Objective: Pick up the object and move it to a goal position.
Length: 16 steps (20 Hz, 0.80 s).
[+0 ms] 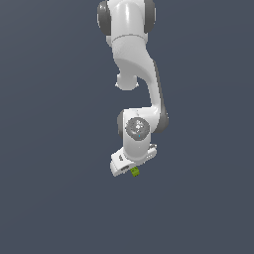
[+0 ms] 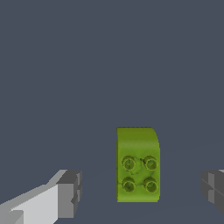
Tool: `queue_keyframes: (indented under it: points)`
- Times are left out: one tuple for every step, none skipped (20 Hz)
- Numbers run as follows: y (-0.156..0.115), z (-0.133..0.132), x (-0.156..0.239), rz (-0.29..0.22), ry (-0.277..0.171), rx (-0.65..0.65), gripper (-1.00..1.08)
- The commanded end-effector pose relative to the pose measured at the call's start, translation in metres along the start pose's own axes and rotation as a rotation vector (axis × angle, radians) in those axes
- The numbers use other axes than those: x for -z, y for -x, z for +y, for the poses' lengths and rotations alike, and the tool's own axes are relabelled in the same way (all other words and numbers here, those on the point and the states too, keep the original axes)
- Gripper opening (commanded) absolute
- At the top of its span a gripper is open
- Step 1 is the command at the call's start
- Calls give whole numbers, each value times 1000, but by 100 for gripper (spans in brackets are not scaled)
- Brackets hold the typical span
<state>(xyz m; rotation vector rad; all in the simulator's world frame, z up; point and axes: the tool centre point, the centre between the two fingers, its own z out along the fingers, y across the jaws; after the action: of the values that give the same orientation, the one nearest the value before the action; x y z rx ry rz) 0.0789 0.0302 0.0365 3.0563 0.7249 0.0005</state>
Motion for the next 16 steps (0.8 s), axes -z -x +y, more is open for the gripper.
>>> queue_keyframes:
  points:
    - [1,0,-13,-1,0,1,100]
    - [1,0,-17,-1,0,1,100]
    - [0,0,-20,0,0,2,100]
    - [0,0,-23,0,0,2,100]
    - [0,0,-24,0,0,2,100]
    - [0,0,-24,0,0,2,100]
    - [-1,0,-24,0,0,2,100]
    - [-1,0,-24,0,0,2,100]
    - [-1,0,-24,0,0,2,-100]
    - [-1,0,-24,0,0,2,-100]
    - [-1,0,-24,0,0,2,-100]
    - [-1,0,-24,0,0,2,-100]
    - [-1,0,-24,0,0,2,-100]
    - [-1,0,-24,0,0,2,-100]
    - [-1,0,-24,0,0,2,-100]
    - [-1,0,-24,0,0,2,-100]
